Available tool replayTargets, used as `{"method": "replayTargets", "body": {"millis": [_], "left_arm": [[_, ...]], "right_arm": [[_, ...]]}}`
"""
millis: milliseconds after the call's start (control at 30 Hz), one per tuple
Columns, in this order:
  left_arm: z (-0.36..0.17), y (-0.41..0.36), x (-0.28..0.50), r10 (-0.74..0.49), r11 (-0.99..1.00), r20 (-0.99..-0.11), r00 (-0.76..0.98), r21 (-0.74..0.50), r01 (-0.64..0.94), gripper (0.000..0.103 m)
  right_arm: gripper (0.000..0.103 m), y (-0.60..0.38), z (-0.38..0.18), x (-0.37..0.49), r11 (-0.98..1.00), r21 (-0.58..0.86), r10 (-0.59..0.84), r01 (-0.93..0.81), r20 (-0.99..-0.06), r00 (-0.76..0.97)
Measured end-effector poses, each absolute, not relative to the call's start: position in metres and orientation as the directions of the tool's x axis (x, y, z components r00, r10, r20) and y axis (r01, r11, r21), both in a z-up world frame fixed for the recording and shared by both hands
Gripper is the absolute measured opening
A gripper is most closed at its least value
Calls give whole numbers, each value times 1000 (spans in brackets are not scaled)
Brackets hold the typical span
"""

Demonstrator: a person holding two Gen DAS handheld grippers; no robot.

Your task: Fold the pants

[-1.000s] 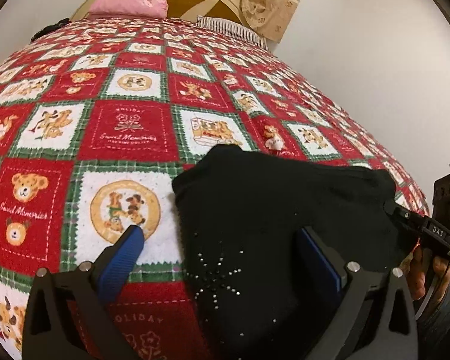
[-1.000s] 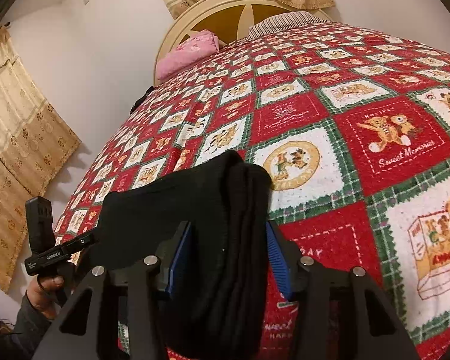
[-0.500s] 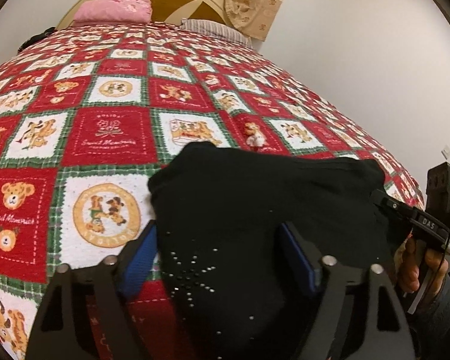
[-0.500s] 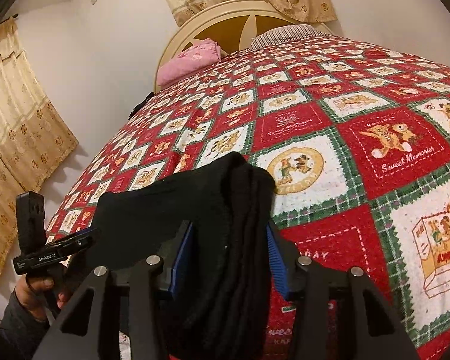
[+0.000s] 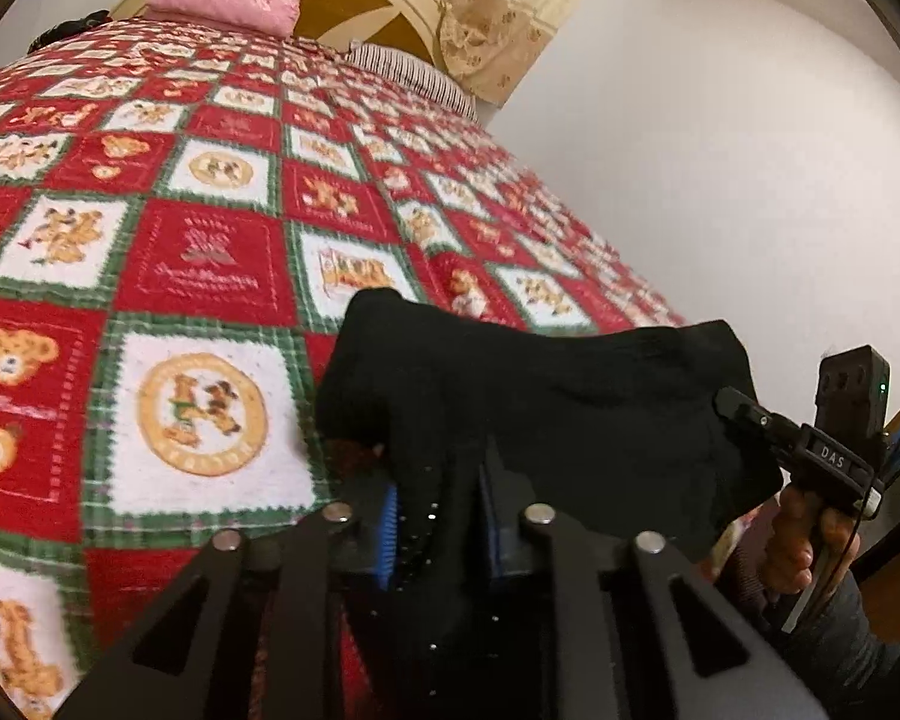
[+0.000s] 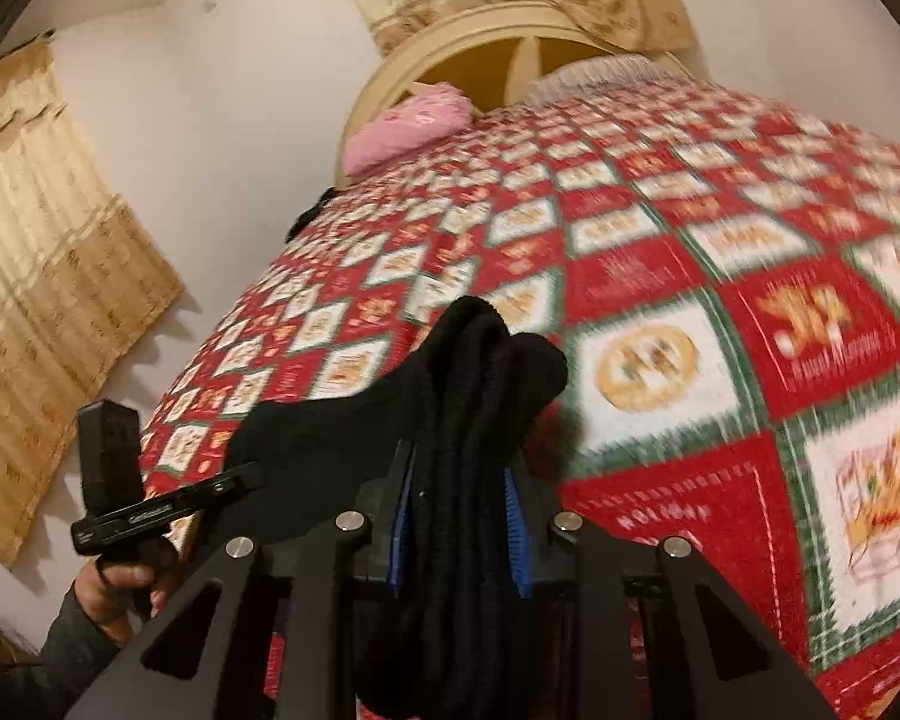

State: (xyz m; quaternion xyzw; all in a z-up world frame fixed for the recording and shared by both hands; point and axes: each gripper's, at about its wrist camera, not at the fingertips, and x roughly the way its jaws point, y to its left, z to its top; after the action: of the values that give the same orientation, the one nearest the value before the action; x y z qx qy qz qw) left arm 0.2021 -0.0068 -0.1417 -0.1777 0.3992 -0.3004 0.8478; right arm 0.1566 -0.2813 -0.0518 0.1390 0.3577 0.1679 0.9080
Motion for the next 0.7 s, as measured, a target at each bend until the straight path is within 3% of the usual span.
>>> {"method": "replayTargets", "body": {"millis": [133,367,633,700], "left_arm": [[-125,21,195,-653,751,-540,531,-550,365,19],[-104,105,183,-525,831,-544,654,-495,254,19],[-123,186,181,-349,896,-613,709,-441,59,19],[-142,192,190,-335,897,-651,681,-441,19,24]], "right_arm": [[27,-251,-30,173,899,325,437,-295,-608,662],[27,-166,-26,231,829,319,551,-460,-612,568],[27,-58,-63,292,728,381,662,-570,-607,440],[27,-41,-79,305,732,386,654,-562,-629,420]]}}
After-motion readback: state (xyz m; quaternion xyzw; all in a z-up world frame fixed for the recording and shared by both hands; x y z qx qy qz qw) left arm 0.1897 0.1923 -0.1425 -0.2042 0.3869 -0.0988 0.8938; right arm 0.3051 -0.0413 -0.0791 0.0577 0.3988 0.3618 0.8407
